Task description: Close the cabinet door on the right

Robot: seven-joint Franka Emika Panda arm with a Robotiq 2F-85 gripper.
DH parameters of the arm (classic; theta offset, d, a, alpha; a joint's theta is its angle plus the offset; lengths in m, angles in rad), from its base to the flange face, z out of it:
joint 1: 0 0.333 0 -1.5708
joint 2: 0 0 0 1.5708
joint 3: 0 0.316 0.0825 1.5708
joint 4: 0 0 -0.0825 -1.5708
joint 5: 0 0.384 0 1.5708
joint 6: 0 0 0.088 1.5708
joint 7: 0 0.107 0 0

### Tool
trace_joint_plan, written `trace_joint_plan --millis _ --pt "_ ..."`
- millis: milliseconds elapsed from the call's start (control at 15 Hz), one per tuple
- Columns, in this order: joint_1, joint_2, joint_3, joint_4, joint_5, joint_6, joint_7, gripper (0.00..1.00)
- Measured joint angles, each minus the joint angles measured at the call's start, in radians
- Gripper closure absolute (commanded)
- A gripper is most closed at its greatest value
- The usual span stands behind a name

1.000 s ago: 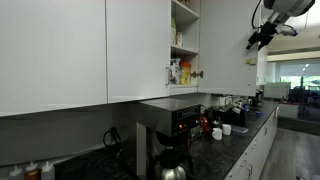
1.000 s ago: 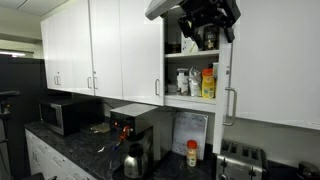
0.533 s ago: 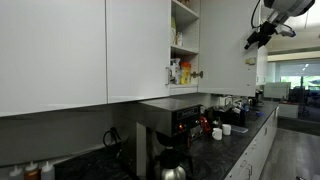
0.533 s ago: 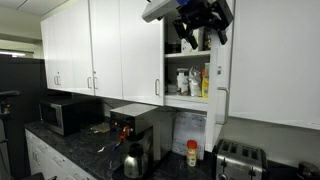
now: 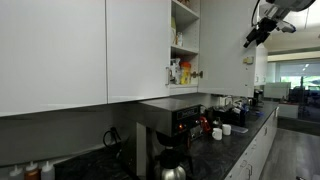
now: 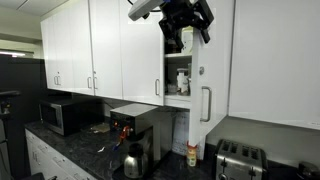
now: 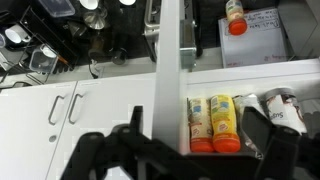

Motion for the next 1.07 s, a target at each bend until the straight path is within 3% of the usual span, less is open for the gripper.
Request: trace_joint_plan --millis 400,1067 --pt "0.003 -0.078 0.062 -0.062 -0.103 -0.015 0.065 0.0" --pt "0.044 -0.145 0.108 -0.105 -0.149 -0.084 0.081 0.0"
